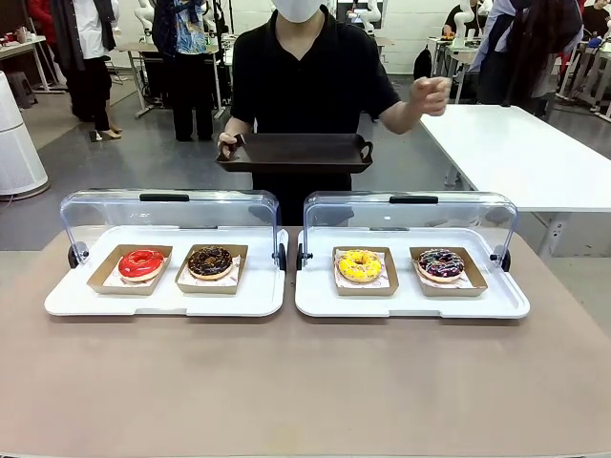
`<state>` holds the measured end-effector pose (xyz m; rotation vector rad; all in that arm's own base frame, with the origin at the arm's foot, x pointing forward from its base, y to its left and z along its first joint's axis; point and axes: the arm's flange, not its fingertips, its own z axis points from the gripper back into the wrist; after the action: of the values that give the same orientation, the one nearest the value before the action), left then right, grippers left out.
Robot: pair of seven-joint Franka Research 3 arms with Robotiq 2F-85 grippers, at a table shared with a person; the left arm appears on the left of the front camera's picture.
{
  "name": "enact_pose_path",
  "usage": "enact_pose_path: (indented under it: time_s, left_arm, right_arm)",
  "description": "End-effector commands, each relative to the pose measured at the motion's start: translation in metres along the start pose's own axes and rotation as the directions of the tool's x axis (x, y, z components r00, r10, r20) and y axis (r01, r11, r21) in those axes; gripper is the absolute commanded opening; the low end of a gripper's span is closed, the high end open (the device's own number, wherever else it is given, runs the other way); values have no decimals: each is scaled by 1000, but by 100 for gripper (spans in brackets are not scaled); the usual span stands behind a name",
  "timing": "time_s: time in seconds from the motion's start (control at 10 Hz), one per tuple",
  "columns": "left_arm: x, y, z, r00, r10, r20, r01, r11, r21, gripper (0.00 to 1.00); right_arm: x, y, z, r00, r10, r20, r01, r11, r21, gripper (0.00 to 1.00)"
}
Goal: Provide the desired donut to the person.
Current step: Pick up and lift the Paper togo box containing the Donut pointed at by the person.
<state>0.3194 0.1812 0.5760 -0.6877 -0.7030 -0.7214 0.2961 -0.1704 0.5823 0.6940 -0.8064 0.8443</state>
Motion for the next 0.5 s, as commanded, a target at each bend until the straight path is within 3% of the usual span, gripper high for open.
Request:
enact_pose_path:
  time_s: [0.0,0.4]
  left_arm:
    - [0,0,0,1000,-12,16,12,1000,-6,100]
    - [0,0,0,1000,-12,16,12,1000,-6,100]
  right_arm:
    - [1,0,0,1000,6,16,-6,1000,9,100]
    - [1,0,0,1000,6,16,-6,1000,9,100]
